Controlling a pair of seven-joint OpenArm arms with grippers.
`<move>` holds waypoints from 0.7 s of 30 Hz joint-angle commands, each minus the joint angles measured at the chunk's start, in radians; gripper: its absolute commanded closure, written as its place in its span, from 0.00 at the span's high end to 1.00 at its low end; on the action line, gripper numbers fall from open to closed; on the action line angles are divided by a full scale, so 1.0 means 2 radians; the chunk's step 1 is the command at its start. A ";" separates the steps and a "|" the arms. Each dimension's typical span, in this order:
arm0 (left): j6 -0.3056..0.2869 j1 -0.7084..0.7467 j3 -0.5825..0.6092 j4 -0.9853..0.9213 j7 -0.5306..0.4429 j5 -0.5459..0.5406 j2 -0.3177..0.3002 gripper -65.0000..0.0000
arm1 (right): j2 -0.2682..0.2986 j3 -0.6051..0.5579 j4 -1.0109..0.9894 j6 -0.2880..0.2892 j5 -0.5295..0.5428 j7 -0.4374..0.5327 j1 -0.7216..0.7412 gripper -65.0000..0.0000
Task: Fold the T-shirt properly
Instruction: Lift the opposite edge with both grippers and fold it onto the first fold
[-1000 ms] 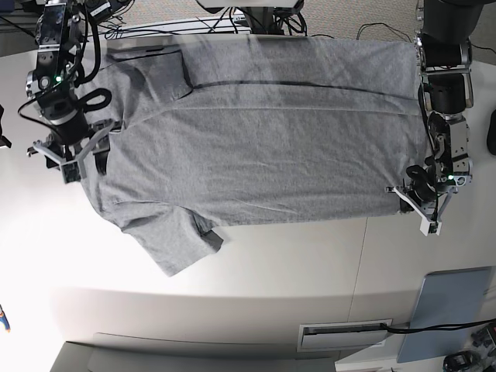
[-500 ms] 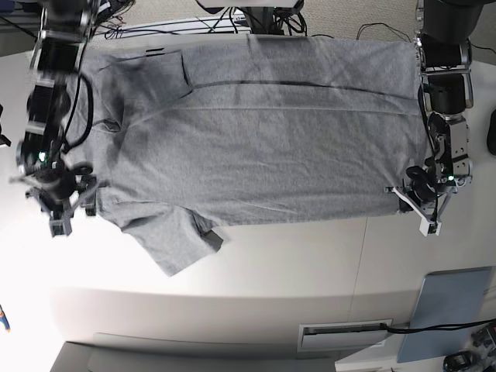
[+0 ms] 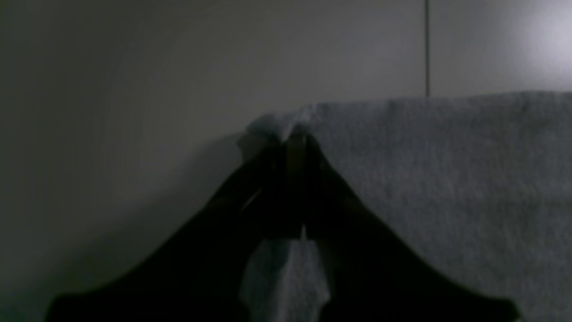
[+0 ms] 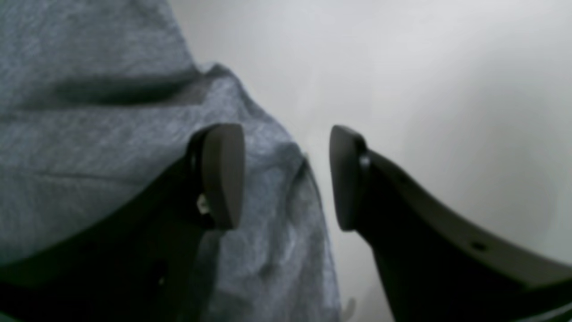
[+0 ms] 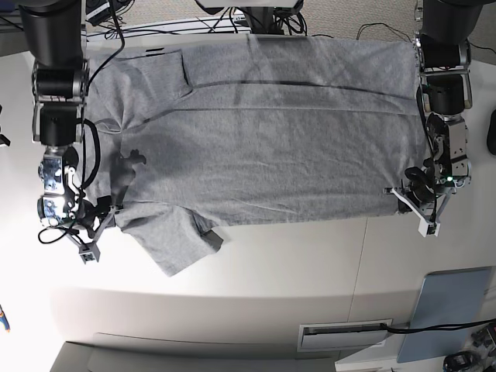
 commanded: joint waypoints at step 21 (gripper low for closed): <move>-0.002 -0.005 0.000 0.001 0.014 0.005 -0.003 0.00 | 0.006 0.000 -0.065 0.005 -0.032 0.032 0.019 0.18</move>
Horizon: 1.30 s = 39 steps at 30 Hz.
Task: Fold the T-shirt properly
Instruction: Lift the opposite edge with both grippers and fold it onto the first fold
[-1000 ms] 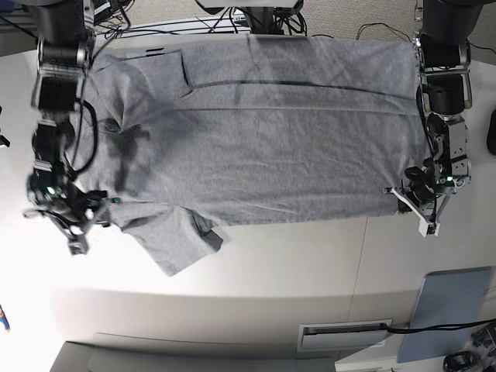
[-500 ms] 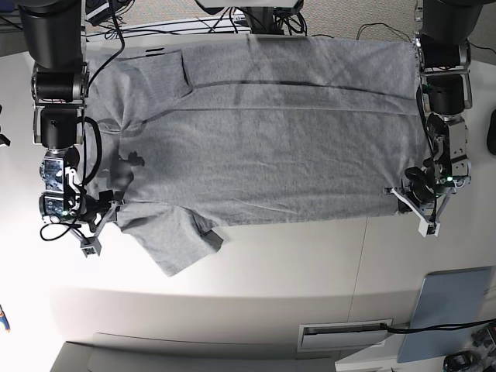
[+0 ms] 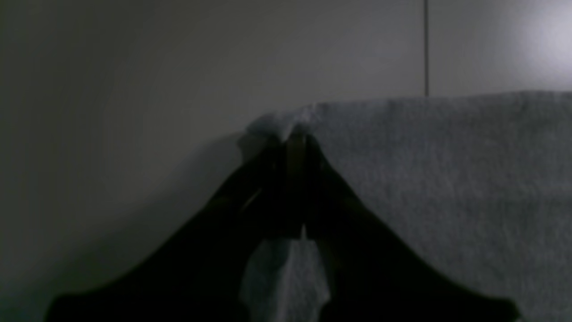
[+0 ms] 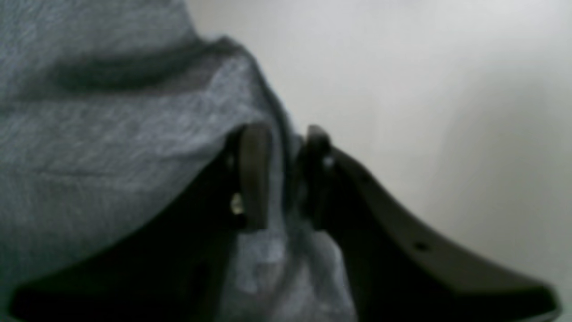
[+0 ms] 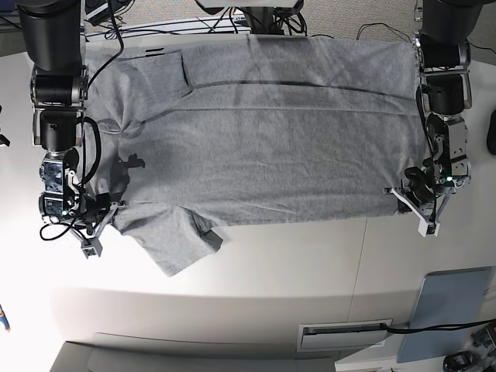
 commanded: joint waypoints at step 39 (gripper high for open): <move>-0.042 0.211 -0.159 0.371 0.091 -0.145 -0.005 0.00 | 0.113 0.102 0.500 -0.097 -0.024 -0.084 -0.289 0.00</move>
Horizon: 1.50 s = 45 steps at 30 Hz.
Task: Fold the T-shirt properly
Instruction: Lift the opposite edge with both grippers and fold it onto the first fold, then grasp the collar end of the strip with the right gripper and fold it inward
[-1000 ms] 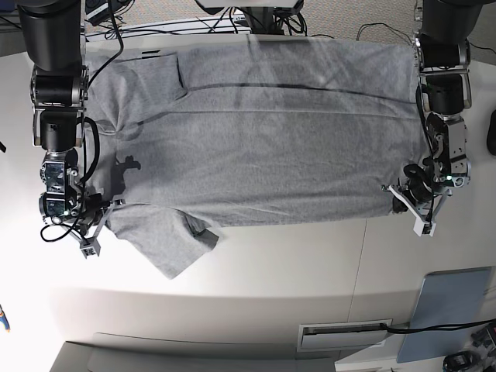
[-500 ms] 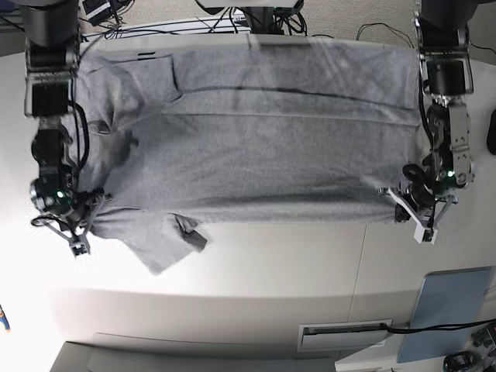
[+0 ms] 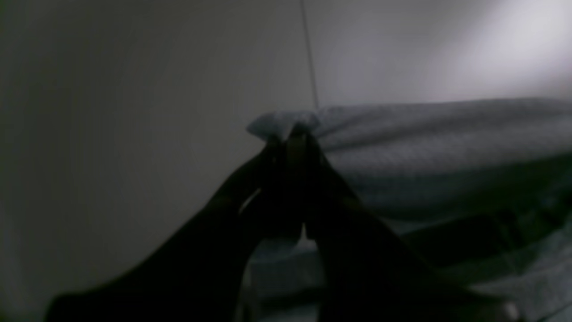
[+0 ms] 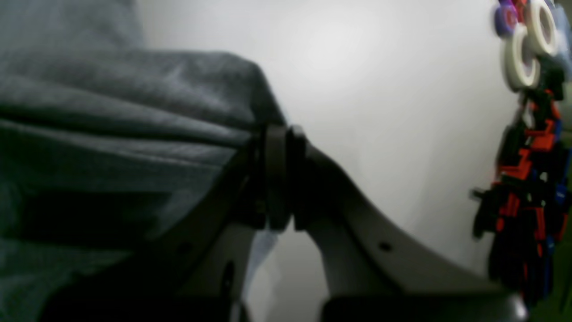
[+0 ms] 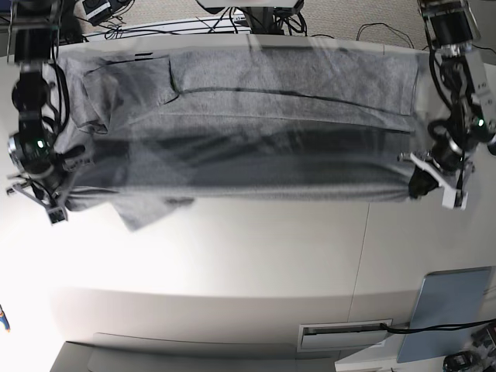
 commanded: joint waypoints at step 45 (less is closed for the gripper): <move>-0.068 0.208 -0.067 0.073 -0.025 -0.057 0.020 0.00 | -0.003 0.097 0.168 -0.079 -0.041 0.000 -0.328 0.00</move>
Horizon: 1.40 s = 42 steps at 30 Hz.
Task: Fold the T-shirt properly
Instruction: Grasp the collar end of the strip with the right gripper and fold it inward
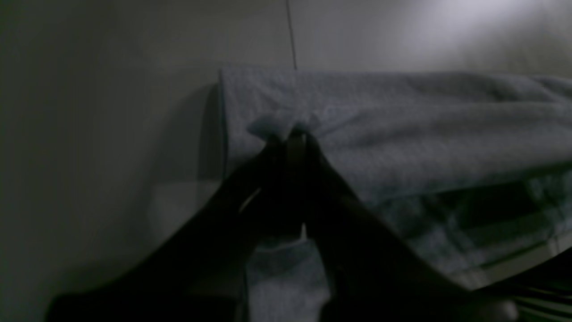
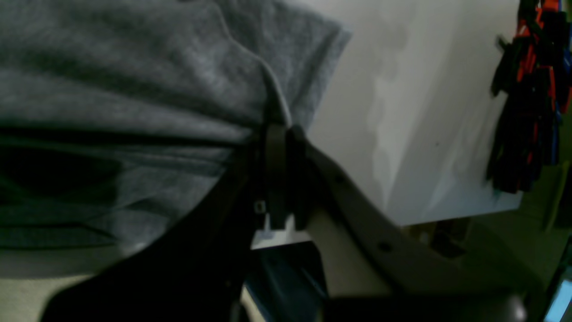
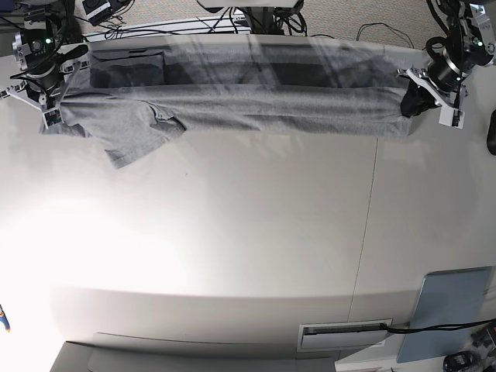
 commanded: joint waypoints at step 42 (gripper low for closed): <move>0.002 0.001 -0.005 0.006 -0.041 0.029 -0.007 0.42 | -0.057 -0.079 -0.208 0.094 0.128 -0.009 0.298 0.31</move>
